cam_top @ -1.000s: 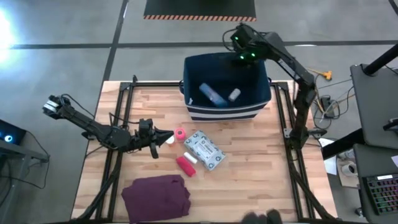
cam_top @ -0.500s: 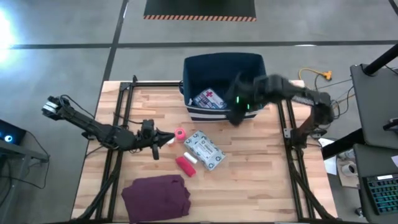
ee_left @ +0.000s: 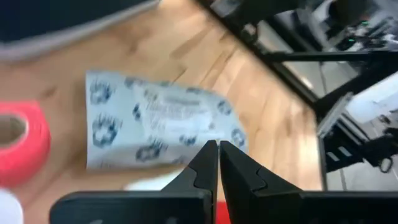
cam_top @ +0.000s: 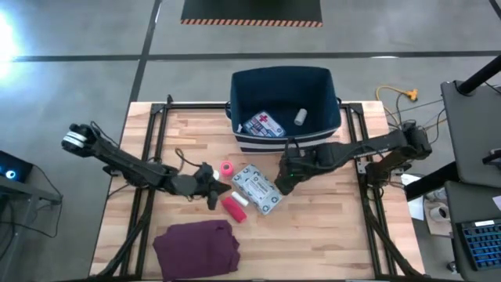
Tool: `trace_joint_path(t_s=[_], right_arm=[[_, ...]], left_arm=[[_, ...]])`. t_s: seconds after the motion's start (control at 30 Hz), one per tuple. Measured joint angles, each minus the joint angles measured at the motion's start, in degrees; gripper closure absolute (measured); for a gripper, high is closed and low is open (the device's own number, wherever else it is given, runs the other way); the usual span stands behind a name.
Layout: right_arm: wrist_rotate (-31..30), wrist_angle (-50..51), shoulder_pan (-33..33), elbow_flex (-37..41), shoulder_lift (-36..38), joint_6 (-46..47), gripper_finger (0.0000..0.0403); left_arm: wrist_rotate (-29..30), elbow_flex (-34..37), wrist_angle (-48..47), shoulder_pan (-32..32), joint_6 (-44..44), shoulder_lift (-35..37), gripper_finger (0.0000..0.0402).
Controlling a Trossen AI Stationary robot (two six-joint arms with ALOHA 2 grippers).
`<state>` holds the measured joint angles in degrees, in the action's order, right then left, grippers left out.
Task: Pick & place medical supplies in basket/bin
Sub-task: Put the white mailer bag into the blue bin
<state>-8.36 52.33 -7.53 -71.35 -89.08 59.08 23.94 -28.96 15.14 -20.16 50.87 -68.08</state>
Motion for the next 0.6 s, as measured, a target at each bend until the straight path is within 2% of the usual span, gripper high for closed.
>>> trace_joint_path(t_s=[0.1, 0.33, 0.47, 0.6], right_arm=[[-0.9, -10.8, 0.0, 6.4, 0.1, 6.0, 0.0394], [-2.0, -34.7, 0.3, 18.4, -2.8, 14.8, 0.0394], [-4.2, -36.9, 0.3, 20.1, -5.6, 17.0, 0.0394], [-7.3, -36.7, 0.4, 20.2, -8.3, 18.6, 0.0394]], left_arm=[[0.0, -0.5, -0.1, 0.0, 4.6, -4.0, 0.0401], [0.0, -5.1, -0.5, 1.3, 8.0, -13.5, 0.0401], [0.0, -10.2, -4.7, 2.4, 8.2, -19.4, 0.0401], [-1.5, -17.8, -16.3, 3.6, 8.2, -24.7, 0.0401]])
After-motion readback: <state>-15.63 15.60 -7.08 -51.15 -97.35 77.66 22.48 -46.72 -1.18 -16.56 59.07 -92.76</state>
